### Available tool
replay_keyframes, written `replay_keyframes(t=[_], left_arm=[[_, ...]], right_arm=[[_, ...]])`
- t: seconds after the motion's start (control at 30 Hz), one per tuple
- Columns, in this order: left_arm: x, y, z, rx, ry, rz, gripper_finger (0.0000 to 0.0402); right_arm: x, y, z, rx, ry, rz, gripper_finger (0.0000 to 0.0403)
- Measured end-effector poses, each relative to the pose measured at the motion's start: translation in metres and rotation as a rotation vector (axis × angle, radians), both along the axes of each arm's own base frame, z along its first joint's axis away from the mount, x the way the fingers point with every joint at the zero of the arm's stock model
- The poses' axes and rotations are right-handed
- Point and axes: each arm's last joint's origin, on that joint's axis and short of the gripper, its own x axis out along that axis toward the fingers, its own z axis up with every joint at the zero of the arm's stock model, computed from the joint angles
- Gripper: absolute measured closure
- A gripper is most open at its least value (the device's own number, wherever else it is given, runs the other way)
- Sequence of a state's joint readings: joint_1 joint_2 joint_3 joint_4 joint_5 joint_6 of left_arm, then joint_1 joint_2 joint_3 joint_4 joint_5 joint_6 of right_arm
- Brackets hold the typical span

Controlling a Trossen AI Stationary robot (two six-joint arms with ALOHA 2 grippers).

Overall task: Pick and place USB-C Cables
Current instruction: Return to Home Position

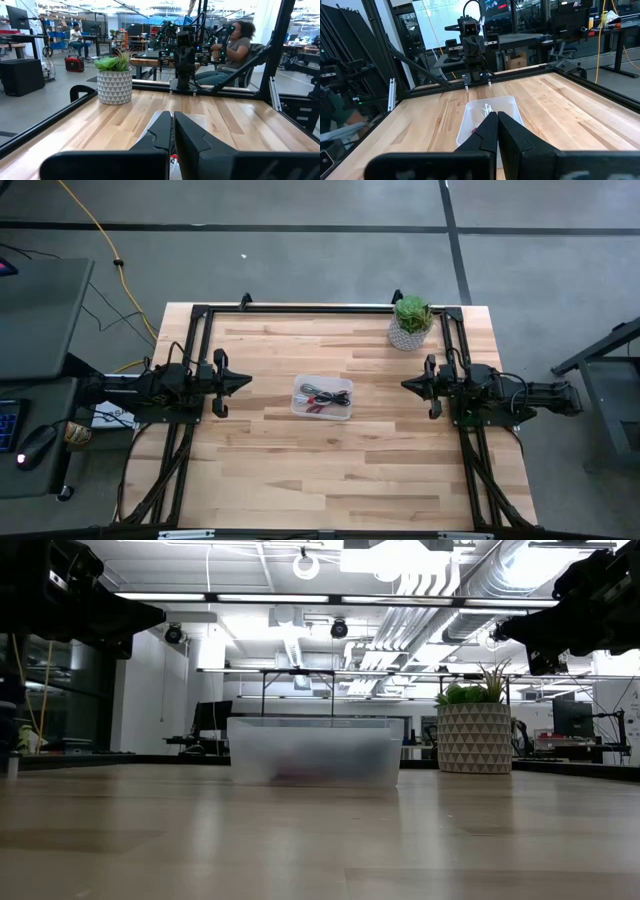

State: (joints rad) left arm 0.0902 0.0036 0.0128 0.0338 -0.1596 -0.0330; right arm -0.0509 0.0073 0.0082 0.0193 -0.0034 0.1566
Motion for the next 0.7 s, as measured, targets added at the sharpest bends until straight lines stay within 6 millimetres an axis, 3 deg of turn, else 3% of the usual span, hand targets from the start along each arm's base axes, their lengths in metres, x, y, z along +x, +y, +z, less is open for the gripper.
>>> replay_keyframes(t=[0.7], left_arm=[[0.0000,0.0000,0.0000,0.000,0.001,0.000,0.0398]], right_arm=[[0.0000,0.0000,0.0000,0.000,0.000,0.000,0.0403]])
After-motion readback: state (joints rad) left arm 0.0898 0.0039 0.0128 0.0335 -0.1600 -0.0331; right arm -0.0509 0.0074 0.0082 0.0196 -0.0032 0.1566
